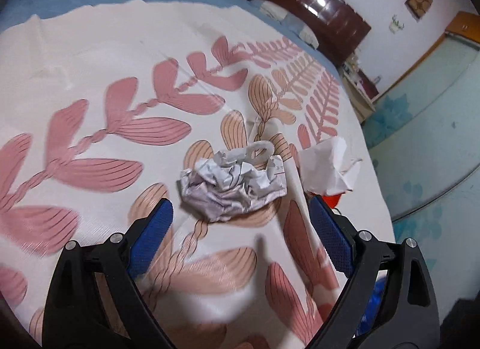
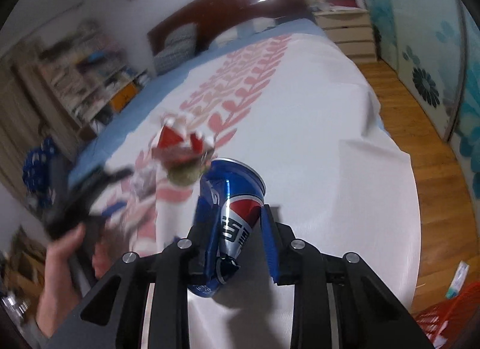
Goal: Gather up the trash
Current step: 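Grasp the blue Pepsi can with the right tool while the left grasps crumpled paper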
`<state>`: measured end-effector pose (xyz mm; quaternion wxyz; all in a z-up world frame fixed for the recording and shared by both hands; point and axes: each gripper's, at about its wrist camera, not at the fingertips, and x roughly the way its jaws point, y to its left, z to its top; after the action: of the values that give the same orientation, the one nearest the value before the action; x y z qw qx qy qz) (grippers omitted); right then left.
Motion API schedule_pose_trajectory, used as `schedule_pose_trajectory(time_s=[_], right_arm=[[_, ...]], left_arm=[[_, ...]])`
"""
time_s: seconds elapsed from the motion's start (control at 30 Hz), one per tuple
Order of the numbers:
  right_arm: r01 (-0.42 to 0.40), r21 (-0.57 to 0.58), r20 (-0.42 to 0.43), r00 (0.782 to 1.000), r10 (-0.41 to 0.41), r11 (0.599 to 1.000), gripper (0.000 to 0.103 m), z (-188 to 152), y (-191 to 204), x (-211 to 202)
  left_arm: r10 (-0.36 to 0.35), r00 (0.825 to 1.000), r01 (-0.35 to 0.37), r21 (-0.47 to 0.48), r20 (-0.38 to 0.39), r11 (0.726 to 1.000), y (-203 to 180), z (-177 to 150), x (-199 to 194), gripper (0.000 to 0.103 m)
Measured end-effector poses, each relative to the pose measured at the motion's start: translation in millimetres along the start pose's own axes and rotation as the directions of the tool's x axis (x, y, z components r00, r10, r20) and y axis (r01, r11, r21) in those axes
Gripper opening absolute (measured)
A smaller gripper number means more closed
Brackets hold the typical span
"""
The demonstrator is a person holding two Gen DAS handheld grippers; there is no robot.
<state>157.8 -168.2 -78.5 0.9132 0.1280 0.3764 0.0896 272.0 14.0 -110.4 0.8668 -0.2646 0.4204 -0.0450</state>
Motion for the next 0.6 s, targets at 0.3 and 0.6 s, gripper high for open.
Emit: schedule_pose_trajectory(time_s=[0.3, 0.6], right_arm=[[0.020, -0.076, 0.018, 1.000, -0.019, 0.997, 0.031, -9.5, 10.2, -4.6], [-0.004, -0.073, 0.019, 1.000, 0.006, 0.997, 0.031, -4.9, 5.0, -3.6]], left_arm=[[0.046, 0.999, -0.046, 0.016, 0.000, 0.999, -2.4, 10.9, 30.4, 0.089], [0.015, 1.000, -0.014, -0.042, 0.017, 0.999, 11.1, 5.5, 7.3, 0.046]])
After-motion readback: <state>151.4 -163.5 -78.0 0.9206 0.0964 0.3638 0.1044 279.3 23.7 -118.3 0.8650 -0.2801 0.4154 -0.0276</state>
